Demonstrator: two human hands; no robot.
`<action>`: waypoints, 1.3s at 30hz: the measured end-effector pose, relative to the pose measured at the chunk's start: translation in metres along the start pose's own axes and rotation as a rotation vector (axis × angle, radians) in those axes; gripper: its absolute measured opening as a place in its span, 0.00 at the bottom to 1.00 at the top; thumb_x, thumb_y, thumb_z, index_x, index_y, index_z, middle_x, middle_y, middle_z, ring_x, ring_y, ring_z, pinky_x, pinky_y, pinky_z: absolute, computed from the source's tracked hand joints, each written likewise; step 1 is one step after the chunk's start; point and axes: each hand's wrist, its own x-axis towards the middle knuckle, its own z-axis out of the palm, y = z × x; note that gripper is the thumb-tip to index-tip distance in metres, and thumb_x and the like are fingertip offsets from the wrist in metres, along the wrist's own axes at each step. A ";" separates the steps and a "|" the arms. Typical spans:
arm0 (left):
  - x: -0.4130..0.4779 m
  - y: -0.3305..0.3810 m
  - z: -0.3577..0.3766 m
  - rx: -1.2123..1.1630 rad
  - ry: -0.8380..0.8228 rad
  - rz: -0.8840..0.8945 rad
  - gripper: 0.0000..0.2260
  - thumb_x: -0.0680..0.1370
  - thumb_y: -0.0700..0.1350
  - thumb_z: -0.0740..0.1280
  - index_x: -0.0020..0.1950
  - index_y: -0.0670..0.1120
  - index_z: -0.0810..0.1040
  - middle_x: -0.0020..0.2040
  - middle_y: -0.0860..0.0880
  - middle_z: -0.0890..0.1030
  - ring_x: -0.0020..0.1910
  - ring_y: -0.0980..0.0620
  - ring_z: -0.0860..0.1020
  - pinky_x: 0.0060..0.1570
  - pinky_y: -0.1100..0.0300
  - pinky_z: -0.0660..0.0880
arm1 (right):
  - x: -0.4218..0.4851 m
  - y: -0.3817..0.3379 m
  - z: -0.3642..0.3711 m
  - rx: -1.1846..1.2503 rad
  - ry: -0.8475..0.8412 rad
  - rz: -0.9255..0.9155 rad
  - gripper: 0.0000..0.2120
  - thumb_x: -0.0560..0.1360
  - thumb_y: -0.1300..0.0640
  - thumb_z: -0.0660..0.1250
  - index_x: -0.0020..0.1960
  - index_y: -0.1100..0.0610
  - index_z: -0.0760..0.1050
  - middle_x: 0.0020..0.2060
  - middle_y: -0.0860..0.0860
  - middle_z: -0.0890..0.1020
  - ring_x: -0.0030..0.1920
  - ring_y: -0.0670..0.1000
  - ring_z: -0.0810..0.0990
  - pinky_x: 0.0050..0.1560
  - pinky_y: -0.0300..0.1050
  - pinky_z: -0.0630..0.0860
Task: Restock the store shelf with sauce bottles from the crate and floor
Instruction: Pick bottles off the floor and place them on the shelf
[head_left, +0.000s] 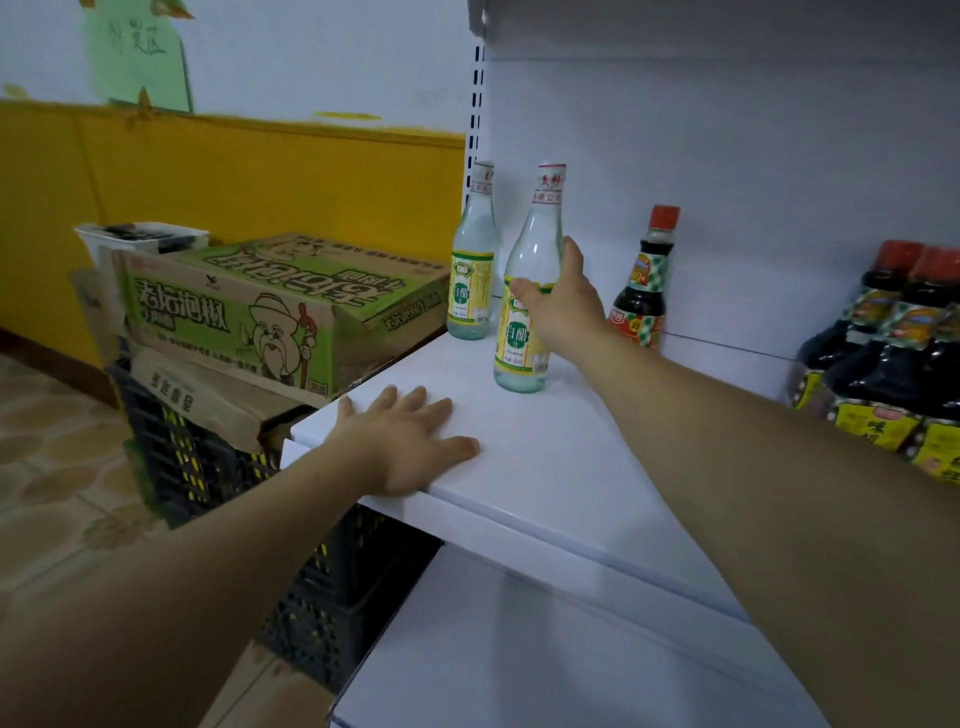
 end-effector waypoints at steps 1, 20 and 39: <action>0.000 0.000 0.000 0.001 0.012 0.005 0.33 0.75 0.71 0.46 0.77 0.58 0.49 0.79 0.52 0.47 0.78 0.48 0.45 0.71 0.34 0.45 | 0.009 0.003 0.004 -0.004 0.011 -0.004 0.38 0.78 0.47 0.65 0.78 0.50 0.46 0.69 0.54 0.71 0.64 0.57 0.74 0.62 0.53 0.74; 0.005 -0.003 0.009 -0.027 0.052 -0.003 0.34 0.73 0.72 0.44 0.77 0.61 0.47 0.79 0.55 0.46 0.78 0.51 0.44 0.73 0.38 0.45 | 0.101 0.034 0.058 0.010 0.118 -0.043 0.36 0.78 0.48 0.65 0.78 0.50 0.48 0.67 0.54 0.69 0.62 0.55 0.75 0.58 0.49 0.74; 0.008 -0.007 0.005 -0.155 0.077 0.002 0.31 0.75 0.69 0.51 0.76 0.58 0.56 0.79 0.53 0.51 0.78 0.50 0.47 0.72 0.36 0.43 | 0.033 0.018 0.037 -0.264 -0.074 0.042 0.32 0.75 0.41 0.65 0.73 0.54 0.60 0.65 0.58 0.66 0.64 0.61 0.72 0.64 0.52 0.70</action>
